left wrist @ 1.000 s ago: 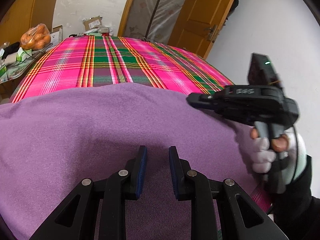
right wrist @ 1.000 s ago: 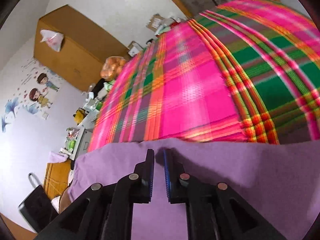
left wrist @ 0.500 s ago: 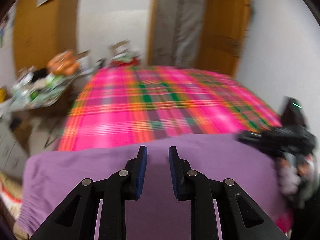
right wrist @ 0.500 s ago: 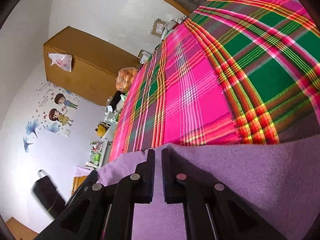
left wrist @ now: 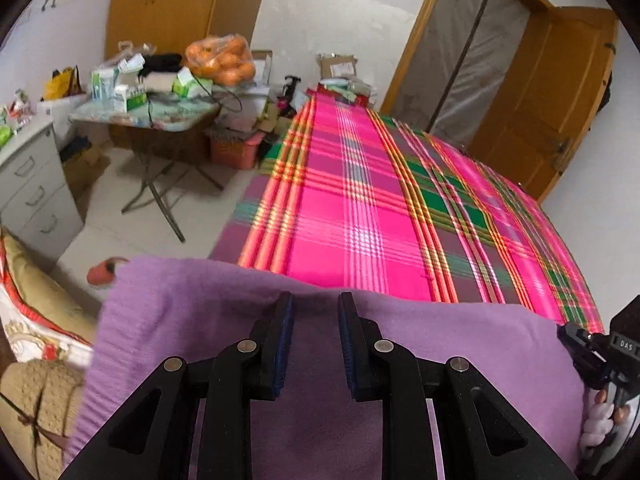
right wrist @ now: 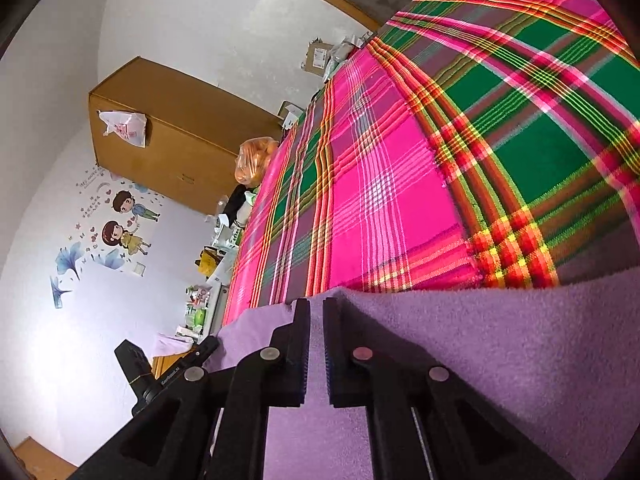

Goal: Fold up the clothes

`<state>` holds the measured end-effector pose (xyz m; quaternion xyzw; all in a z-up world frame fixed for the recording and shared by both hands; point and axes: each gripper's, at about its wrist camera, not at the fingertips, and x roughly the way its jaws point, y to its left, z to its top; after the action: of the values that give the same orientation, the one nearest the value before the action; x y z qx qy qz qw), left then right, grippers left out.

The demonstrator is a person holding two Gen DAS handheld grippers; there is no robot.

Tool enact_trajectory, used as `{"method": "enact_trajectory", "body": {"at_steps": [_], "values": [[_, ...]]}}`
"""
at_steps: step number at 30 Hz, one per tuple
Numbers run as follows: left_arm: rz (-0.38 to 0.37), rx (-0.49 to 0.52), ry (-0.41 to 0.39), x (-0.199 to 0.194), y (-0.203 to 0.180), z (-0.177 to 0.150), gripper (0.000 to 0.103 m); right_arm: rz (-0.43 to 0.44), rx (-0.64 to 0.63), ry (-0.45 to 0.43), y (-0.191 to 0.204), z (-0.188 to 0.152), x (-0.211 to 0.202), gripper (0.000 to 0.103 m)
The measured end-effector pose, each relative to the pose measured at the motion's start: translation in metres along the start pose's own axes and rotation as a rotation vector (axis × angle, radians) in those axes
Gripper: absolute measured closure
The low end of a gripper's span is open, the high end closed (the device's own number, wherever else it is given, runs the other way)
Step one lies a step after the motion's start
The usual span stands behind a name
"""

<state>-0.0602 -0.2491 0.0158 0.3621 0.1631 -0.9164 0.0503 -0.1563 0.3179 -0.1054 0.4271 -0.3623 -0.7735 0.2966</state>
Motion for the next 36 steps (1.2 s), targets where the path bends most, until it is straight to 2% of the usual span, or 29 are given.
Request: {"method": "enact_trajectory", "body": {"at_steps": [4, 8, 12, 18, 21, 25, 28, 36], "values": [[-0.043, -0.066, 0.040, 0.006, 0.026, 0.009, 0.080, -0.001, 0.001, -0.003, -0.001, 0.000, -0.002, 0.097], [-0.054, -0.075, 0.021, 0.001, 0.030, 0.010, 0.080, 0.000, 0.004, -0.004, -0.002, 0.000, -0.003, 0.097], [-0.075, -0.067, -0.032, -0.014, 0.029, 0.003, 0.080, 0.002, 0.005, -0.005, -0.003, 0.000, -0.004, 0.097], [-0.123, -0.143, 0.001, -0.007, 0.050, 0.004, 0.080, 0.005, 0.005, -0.003, -0.004, 0.003, -0.004, 0.097], [-0.123, -0.133, -0.038, -0.020, 0.054, -0.002, 0.080, 0.007, 0.007, -0.003, -0.002, 0.003, -0.005, 0.097], [-0.150, -0.187, -0.046, -0.036, 0.070, -0.019, 0.080, 0.006, 0.006, -0.002, -0.002, 0.004, -0.004, 0.097], [-0.153, -0.188, -0.052, -0.045, 0.071, -0.025, 0.080, 0.004, 0.005, -0.003, -0.003, 0.004, -0.003, 0.097], [-0.138, -0.162, -0.023, -0.022, 0.059, 0.015, 0.079, 0.007, 0.007, -0.004, -0.004, 0.002, -0.005, 0.097]]}}
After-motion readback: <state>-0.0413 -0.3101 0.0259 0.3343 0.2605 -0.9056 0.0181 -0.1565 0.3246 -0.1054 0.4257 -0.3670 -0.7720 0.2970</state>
